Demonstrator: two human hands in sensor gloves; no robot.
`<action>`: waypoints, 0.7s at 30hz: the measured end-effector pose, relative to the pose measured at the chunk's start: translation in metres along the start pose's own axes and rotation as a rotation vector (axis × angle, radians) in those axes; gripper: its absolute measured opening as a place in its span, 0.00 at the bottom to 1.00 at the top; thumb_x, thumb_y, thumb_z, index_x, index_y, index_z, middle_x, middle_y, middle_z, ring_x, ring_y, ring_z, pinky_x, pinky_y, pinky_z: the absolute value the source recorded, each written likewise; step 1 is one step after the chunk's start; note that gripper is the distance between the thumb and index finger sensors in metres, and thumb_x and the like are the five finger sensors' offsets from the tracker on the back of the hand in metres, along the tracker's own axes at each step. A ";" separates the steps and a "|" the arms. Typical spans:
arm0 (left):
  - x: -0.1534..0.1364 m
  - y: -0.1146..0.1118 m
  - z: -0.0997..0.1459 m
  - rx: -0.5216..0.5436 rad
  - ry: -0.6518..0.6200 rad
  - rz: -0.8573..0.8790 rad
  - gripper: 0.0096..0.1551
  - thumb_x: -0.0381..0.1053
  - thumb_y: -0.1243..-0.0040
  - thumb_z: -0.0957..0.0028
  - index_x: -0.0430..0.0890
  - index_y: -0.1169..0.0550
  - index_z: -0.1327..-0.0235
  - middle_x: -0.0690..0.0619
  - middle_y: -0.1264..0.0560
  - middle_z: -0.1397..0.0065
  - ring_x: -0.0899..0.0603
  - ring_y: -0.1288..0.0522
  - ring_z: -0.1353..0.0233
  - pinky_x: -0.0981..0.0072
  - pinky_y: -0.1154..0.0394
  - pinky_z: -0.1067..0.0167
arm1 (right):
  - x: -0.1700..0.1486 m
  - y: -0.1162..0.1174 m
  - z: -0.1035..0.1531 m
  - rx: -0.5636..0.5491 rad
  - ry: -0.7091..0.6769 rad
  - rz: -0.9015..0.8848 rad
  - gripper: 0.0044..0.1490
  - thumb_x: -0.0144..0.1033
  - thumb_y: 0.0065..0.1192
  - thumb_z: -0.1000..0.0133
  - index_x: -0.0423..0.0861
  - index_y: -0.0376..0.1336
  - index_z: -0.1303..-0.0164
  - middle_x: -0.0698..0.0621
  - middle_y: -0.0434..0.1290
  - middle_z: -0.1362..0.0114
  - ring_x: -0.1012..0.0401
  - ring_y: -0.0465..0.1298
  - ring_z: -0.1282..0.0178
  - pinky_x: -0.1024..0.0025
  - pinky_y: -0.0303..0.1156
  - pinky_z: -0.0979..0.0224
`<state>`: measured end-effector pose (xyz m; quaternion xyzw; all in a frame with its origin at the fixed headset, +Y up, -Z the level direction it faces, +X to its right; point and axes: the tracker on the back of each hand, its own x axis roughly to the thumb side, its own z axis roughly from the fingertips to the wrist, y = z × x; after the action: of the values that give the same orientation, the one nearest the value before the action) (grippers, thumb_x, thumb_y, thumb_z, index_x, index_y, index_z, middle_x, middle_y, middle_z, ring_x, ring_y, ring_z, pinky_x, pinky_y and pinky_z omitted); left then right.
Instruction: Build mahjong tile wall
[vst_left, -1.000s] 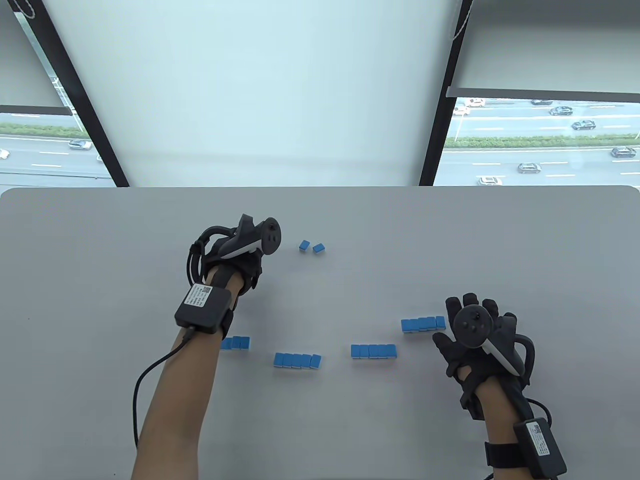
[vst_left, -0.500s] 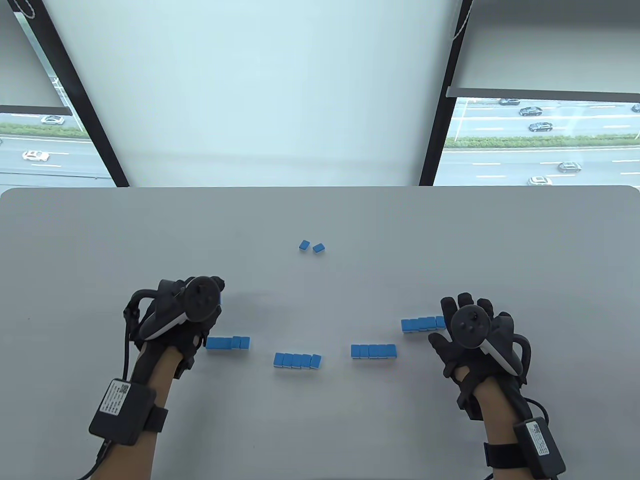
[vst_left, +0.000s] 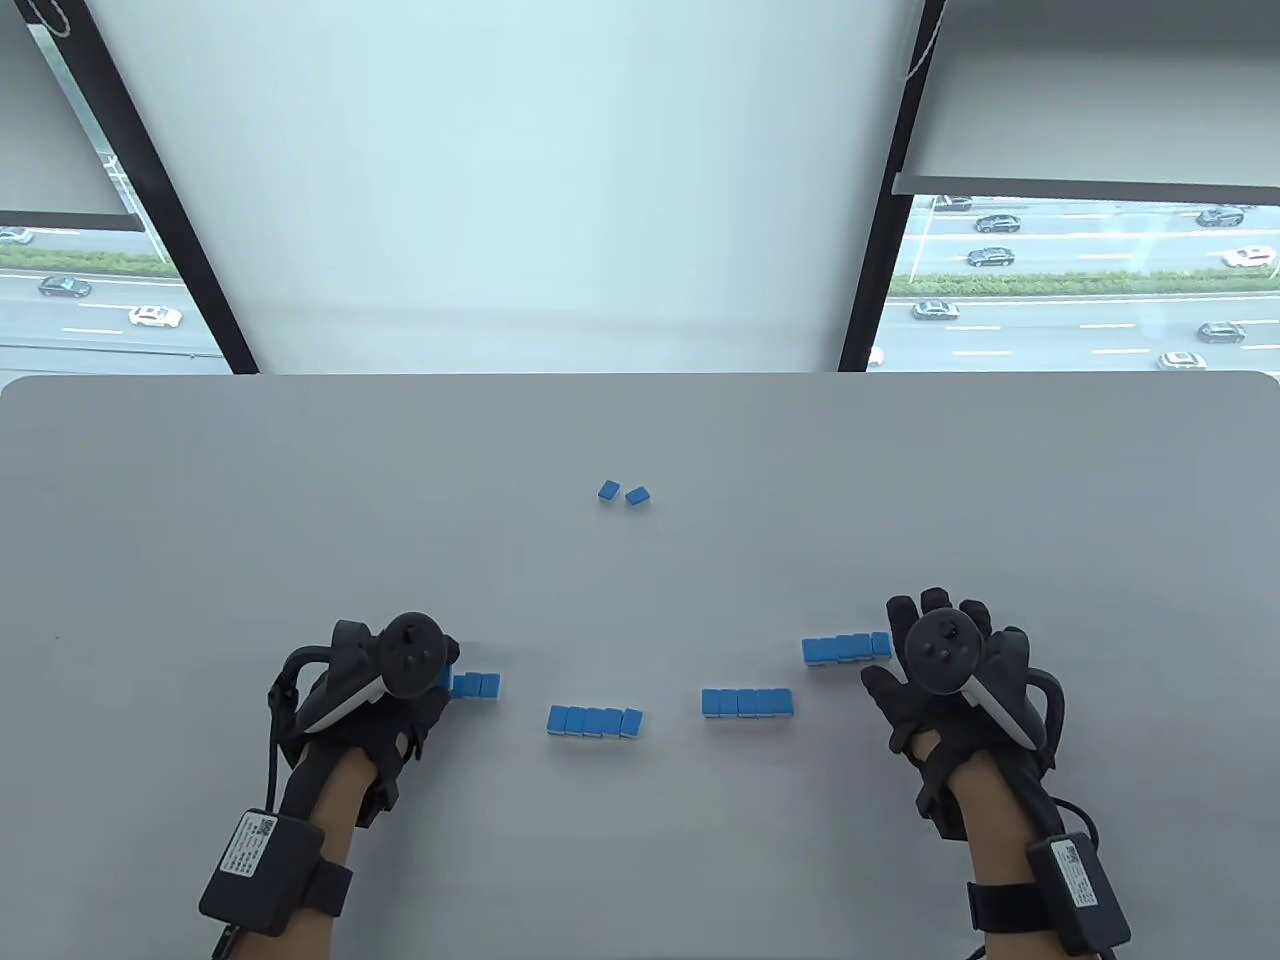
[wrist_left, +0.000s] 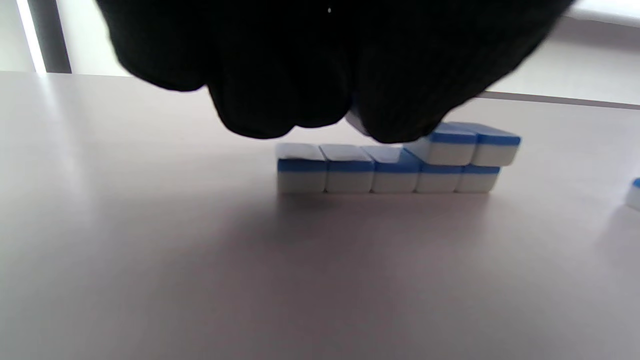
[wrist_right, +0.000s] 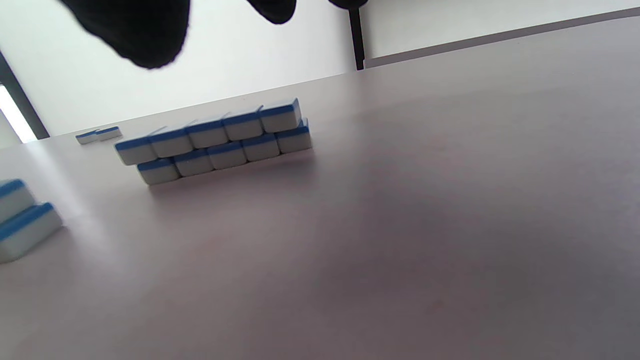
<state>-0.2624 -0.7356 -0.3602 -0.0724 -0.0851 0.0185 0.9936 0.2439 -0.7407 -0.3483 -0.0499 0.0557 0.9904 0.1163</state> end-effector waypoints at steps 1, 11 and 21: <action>0.001 -0.001 0.000 -0.002 -0.002 -0.003 0.33 0.53 0.27 0.57 0.51 0.23 0.36 0.53 0.23 0.34 0.43 0.20 0.38 0.42 0.25 0.36 | 0.000 0.000 0.000 0.001 0.000 -0.001 0.51 0.62 0.57 0.52 0.58 0.43 0.22 0.51 0.39 0.16 0.41 0.37 0.19 0.35 0.30 0.28; 0.004 -0.004 -0.002 -0.022 -0.013 -0.016 0.33 0.54 0.27 0.57 0.54 0.22 0.36 0.54 0.24 0.33 0.42 0.21 0.36 0.41 0.27 0.35 | 0.002 0.000 0.000 0.006 -0.004 0.014 0.51 0.62 0.57 0.52 0.58 0.43 0.22 0.51 0.39 0.16 0.41 0.37 0.19 0.35 0.30 0.28; 0.007 -0.005 -0.002 -0.025 -0.023 -0.027 0.33 0.54 0.28 0.57 0.54 0.22 0.35 0.53 0.25 0.32 0.42 0.22 0.36 0.41 0.27 0.35 | 0.002 0.000 0.001 0.004 -0.002 0.016 0.51 0.62 0.57 0.52 0.58 0.43 0.22 0.51 0.39 0.16 0.41 0.37 0.19 0.35 0.30 0.28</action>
<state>-0.2547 -0.7404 -0.3607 -0.0832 -0.0978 0.0050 0.9917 0.2418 -0.7400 -0.3479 -0.0482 0.0581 0.9912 0.1087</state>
